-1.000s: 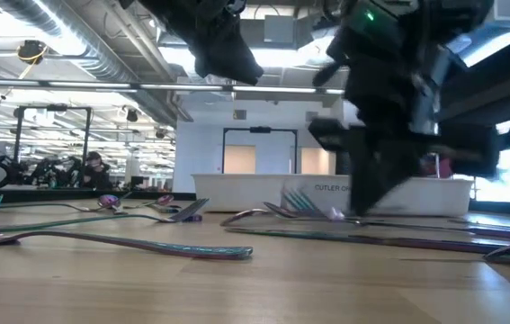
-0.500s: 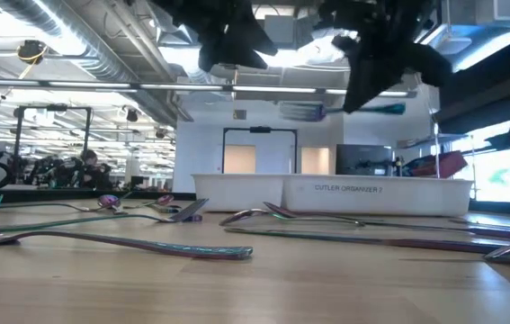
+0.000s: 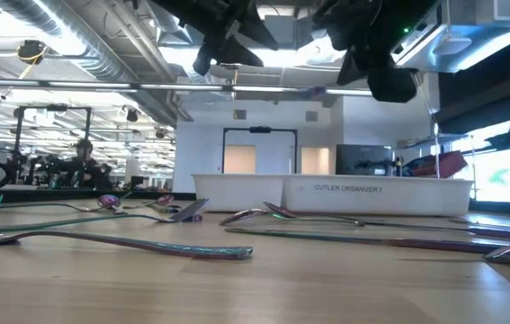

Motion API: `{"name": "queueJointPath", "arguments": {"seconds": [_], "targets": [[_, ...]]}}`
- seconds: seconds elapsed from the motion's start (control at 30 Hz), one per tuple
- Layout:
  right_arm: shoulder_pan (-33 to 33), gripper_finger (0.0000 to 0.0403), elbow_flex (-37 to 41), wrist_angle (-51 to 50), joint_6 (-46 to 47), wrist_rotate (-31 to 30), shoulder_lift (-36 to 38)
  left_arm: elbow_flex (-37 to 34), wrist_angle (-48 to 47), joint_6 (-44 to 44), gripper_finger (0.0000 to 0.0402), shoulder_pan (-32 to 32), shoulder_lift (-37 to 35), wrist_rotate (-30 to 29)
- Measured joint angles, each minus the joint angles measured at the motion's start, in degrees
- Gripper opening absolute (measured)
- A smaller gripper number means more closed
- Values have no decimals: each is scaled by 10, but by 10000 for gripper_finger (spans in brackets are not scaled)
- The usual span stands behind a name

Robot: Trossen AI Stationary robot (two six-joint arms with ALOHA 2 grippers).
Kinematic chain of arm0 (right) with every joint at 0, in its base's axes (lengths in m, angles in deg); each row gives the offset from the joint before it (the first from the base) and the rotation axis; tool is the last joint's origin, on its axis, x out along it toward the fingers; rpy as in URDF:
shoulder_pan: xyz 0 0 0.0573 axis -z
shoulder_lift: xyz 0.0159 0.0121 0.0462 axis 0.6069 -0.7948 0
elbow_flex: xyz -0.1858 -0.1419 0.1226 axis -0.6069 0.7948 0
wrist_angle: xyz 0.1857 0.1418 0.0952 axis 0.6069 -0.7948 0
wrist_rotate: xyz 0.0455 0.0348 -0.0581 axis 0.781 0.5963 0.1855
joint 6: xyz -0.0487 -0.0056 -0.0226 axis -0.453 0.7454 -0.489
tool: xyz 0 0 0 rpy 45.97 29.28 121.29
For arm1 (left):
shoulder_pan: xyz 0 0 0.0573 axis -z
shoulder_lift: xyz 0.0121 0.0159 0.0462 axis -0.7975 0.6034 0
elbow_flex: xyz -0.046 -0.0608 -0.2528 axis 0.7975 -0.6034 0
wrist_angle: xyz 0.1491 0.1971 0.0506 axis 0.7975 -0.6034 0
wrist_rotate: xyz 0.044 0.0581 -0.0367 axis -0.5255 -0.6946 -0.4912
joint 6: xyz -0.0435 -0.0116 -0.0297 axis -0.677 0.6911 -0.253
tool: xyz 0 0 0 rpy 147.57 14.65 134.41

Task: Sort silverware
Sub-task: Put the blue fork into the tray organizer

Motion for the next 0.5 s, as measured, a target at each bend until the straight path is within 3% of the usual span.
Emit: {"name": "queueJointPath", "arguments": {"seconds": [0.2, 0.5], "targets": [[-27, 0, 18, 47, -23, -54, 0, 0, -17, -76, 178, -27, 2, -5], [-44, 0, 57, 83, -33, -121, 0, 0, -6, -130, 178, -54, 2, 83]]}}
